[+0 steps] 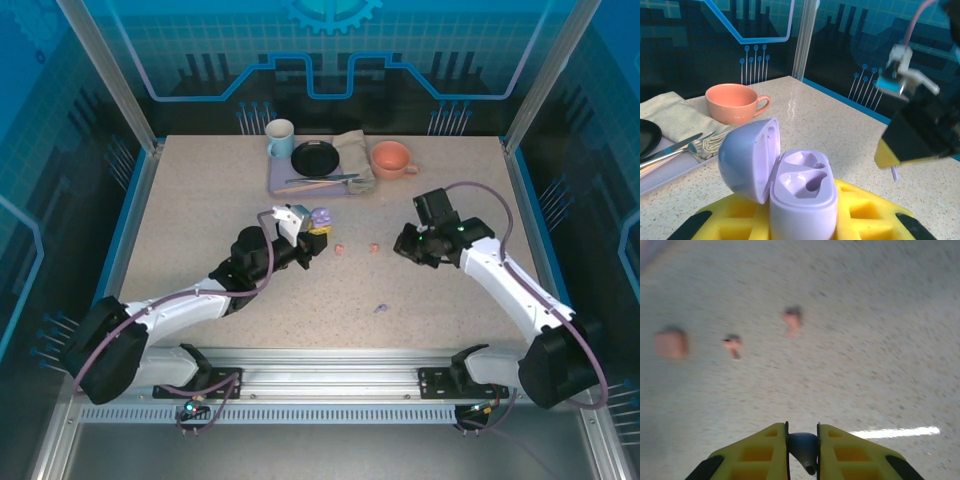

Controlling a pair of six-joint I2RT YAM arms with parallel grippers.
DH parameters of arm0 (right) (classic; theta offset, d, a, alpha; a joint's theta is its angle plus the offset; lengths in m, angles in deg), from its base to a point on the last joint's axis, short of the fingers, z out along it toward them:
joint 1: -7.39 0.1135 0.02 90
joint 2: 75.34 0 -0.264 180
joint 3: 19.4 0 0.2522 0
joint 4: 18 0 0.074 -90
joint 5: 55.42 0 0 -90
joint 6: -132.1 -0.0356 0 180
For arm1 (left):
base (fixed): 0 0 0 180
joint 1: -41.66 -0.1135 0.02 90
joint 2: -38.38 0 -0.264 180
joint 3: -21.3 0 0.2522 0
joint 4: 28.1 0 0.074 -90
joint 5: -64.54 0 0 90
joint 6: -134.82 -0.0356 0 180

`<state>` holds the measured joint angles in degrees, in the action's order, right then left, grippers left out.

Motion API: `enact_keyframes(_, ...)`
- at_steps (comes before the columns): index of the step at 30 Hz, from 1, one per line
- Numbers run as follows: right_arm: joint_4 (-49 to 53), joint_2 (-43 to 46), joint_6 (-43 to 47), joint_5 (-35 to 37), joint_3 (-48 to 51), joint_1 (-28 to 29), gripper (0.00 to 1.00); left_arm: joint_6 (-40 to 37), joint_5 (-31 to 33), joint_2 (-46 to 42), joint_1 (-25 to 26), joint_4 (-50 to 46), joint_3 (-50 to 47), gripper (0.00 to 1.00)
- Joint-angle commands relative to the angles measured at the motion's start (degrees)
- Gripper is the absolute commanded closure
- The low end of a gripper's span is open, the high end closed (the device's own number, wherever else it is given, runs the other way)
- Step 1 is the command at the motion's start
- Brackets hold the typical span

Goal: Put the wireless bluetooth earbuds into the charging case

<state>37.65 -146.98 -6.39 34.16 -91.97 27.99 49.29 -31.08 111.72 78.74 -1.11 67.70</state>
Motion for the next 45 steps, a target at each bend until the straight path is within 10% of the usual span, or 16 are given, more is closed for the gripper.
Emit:
enact_keyframes(1, -0.82, 1.48, 2.73, -2.56, -5.45, 0.79, 0.83, 0.47, -2.76, 1.14, 0.17, 3.8, 0.14, 1.0)
enact_keyframes(17, -12.89, 1.41, 10.38, -5.95, -18.54, 10.19, 0.82, -0.58, -15.81, 6.55, -0.6, 6.7, 4.32, 1.0)
enact_keyframes(45, -28.85, 7.95, 18.05, -13.99, -5.21, 14.6, 0.83, -2.89, -23.02, 8.66, -1.78, 4.87, 10.94, 1.0)
